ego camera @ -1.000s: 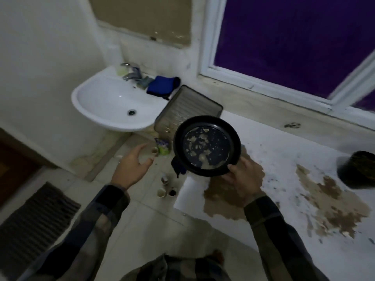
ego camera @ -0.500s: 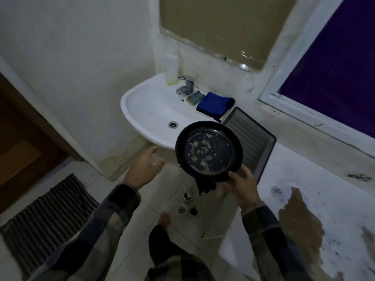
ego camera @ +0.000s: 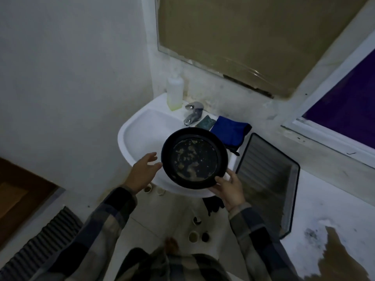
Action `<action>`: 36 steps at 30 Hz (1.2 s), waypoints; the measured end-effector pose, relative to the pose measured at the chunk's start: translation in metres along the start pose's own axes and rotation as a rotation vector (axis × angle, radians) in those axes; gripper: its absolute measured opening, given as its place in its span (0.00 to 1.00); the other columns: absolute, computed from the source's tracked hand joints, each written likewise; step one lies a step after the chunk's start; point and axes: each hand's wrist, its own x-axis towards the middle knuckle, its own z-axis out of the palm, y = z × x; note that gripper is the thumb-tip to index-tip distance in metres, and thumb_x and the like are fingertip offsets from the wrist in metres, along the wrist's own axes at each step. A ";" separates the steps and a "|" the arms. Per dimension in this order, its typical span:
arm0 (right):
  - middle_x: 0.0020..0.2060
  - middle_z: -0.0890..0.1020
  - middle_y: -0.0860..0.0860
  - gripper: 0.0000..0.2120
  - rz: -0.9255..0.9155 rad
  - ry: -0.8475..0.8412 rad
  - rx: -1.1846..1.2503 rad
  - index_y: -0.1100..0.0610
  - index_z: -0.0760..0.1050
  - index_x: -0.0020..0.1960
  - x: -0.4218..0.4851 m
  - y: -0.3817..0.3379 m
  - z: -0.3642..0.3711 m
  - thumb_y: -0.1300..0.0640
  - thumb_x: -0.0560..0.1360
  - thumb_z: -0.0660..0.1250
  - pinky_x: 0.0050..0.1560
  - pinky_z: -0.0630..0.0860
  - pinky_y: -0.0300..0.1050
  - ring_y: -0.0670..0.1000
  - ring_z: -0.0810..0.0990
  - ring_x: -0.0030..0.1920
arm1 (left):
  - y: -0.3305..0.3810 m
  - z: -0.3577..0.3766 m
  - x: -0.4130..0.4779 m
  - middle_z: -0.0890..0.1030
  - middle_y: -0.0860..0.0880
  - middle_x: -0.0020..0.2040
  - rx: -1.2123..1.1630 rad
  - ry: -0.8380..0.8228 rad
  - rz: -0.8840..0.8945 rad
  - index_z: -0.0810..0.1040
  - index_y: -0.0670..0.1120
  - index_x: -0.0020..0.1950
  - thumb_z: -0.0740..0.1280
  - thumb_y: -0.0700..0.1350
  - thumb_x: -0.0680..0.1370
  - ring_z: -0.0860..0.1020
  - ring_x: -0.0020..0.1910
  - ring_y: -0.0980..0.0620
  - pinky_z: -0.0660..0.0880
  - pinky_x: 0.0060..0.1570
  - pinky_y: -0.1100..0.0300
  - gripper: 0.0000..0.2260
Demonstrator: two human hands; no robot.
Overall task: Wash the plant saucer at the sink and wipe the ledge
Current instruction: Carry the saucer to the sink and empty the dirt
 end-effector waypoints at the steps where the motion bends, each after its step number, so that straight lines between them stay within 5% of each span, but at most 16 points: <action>1: 0.57 0.78 0.61 0.23 0.007 -0.007 0.012 0.53 0.65 0.70 0.004 0.000 0.007 0.69 0.77 0.61 0.49 0.81 0.55 0.59 0.81 0.52 | 0.001 -0.003 0.010 0.74 0.47 0.65 -0.114 -0.033 -0.067 0.65 0.46 0.73 0.64 0.49 0.79 0.77 0.57 0.47 0.75 0.54 0.53 0.23; 6: 0.49 0.80 0.61 0.22 0.045 -0.014 -0.022 0.54 0.65 0.68 0.024 0.003 0.043 0.69 0.77 0.61 0.43 0.82 0.51 0.57 0.83 0.44 | -0.003 -0.021 0.059 0.78 0.44 0.60 -0.370 -0.167 -0.276 0.72 0.47 0.67 0.60 0.49 0.81 0.80 0.51 0.45 0.79 0.46 0.53 0.15; 11: 0.49 0.82 0.62 0.21 0.066 -0.002 -0.039 0.53 0.66 0.66 0.047 0.005 0.077 0.70 0.77 0.59 0.43 0.82 0.50 0.60 0.83 0.45 | -0.007 -0.044 0.106 0.78 0.47 0.53 -0.333 -0.255 -0.310 0.71 0.47 0.67 0.58 0.48 0.82 0.79 0.48 0.47 0.77 0.42 0.55 0.15; 16: 0.44 0.81 0.59 0.21 0.126 0.025 -0.078 0.53 0.66 0.64 0.067 0.014 0.109 0.72 0.77 0.58 0.34 0.81 0.44 0.55 0.83 0.38 | -0.006 -0.067 0.147 0.78 0.49 0.57 -0.239 -0.361 -0.320 0.69 0.50 0.67 0.59 0.44 0.81 0.77 0.53 0.51 0.76 0.52 0.49 0.14; 25: 0.42 0.80 0.58 0.21 0.265 0.071 -0.200 0.60 0.67 0.68 0.102 0.039 0.153 0.72 0.76 0.59 0.34 0.80 0.41 0.53 0.80 0.36 | -0.012 -0.112 0.191 0.78 0.46 0.59 -0.019 -0.460 -0.255 0.70 0.50 0.68 0.59 0.39 0.79 0.78 0.54 0.48 0.79 0.38 0.57 0.17; 31: 0.53 0.78 0.61 0.26 0.292 0.069 -0.321 0.63 0.59 0.73 0.113 0.044 0.167 0.68 0.77 0.61 0.38 0.79 0.41 0.54 0.80 0.39 | 0.003 -0.110 0.200 0.77 0.49 0.55 0.007 -0.434 -0.233 0.69 0.51 0.64 0.59 0.40 0.79 0.78 0.51 0.51 0.80 0.36 0.60 0.15; 33: 0.51 0.79 0.58 0.26 0.249 0.081 -0.487 0.62 0.61 0.73 0.112 0.046 0.167 0.66 0.76 0.63 0.44 0.79 0.44 0.54 0.80 0.43 | 0.010 -0.105 0.202 0.78 0.51 0.54 0.028 -0.428 -0.209 0.69 0.51 0.63 0.61 0.41 0.79 0.78 0.50 0.52 0.80 0.36 0.60 0.14; 36: 0.51 0.79 0.55 0.23 -0.062 0.126 -0.836 0.59 0.70 0.68 0.100 0.044 0.170 0.59 0.74 0.68 0.51 0.73 0.38 0.49 0.75 0.45 | 0.020 -0.095 0.201 0.78 0.51 0.52 0.078 -0.401 -0.192 0.70 0.49 0.61 0.64 0.43 0.78 0.79 0.48 0.51 0.81 0.40 0.56 0.12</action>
